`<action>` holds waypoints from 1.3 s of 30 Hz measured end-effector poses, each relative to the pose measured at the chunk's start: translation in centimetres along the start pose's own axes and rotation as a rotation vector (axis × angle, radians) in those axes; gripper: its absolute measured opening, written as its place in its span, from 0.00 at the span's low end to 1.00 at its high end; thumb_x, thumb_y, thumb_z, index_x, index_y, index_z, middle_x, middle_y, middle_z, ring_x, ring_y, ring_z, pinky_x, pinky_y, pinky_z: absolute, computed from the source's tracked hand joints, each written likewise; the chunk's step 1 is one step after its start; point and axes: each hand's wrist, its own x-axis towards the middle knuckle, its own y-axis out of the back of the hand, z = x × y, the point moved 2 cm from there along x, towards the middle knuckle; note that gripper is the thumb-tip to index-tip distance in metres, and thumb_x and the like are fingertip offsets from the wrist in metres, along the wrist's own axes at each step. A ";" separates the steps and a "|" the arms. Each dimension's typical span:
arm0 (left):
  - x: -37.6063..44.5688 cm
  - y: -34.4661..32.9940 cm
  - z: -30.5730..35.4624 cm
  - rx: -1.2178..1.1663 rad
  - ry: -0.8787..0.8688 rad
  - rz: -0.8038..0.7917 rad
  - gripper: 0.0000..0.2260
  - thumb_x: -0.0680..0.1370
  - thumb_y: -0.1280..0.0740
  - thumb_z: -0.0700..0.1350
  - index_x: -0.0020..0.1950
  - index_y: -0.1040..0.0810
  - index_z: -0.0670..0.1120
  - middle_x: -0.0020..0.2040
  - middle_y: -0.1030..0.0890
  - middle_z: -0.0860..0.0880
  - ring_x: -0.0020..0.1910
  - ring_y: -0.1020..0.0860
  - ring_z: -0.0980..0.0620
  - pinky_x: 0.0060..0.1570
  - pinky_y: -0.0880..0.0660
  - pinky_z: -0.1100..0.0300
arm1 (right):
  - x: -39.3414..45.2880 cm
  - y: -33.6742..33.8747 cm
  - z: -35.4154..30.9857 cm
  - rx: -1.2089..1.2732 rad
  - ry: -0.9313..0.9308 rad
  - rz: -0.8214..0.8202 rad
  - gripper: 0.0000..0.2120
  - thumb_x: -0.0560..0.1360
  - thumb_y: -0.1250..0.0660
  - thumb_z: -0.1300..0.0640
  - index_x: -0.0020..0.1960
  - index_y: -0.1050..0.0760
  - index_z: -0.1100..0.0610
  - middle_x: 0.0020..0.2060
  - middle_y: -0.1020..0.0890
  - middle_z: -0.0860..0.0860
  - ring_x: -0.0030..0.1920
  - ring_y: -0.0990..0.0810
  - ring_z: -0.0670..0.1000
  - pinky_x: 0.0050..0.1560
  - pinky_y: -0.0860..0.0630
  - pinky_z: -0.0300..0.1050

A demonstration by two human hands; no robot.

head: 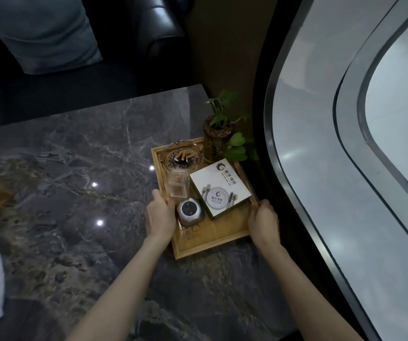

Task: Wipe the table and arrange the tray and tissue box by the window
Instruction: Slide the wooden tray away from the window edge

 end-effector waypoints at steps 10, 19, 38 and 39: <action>0.2 -0.8 -0.6 -0.078 -0.003 0.091 0.08 0.79 0.44 0.43 0.45 0.31 0.39 0.38 0.22 0.39 0.34 0.25 0.42 0.33 0.27 0.47 | -0.1 -0.7 -0.1 0.066 -0.008 0.003 0.16 0.80 0.49 0.56 0.49 0.28 0.67 0.44 0.23 0.62 0.40 0.27 0.55 0.40 0.31 0.46; 0.3 2.2 -2.3 -0.172 -0.093 0.144 0.07 0.79 0.43 0.42 0.42 0.33 0.42 0.32 0.27 0.46 0.29 0.29 0.47 0.26 0.36 0.56 | -1.8 -1.2 -2.7 0.077 0.076 0.084 0.12 0.79 0.45 0.59 0.44 0.28 0.66 0.40 0.24 0.60 0.38 0.29 0.53 0.38 0.35 0.44; 0.3 14.2 -11.1 -0.051 -0.071 0.294 0.06 0.78 0.42 0.40 0.44 0.29 0.38 0.34 0.27 0.44 0.30 0.30 0.49 0.25 0.41 0.59 | -8.7 -8.1 -12.3 0.192 0.193 0.029 0.11 0.79 0.45 0.59 0.45 0.28 0.64 0.39 0.29 0.54 0.41 0.31 0.52 0.43 0.36 0.45; 0.1 14.4 -11.3 -0.054 -0.067 0.287 0.06 0.78 0.42 0.40 0.44 0.30 0.38 0.34 0.27 0.44 0.29 0.31 0.50 0.25 0.41 0.60 | -8.8 -8.5 -12.1 0.191 0.187 0.027 0.11 0.79 0.45 0.59 0.45 0.28 0.64 0.39 0.29 0.54 0.41 0.31 0.52 0.43 0.36 0.45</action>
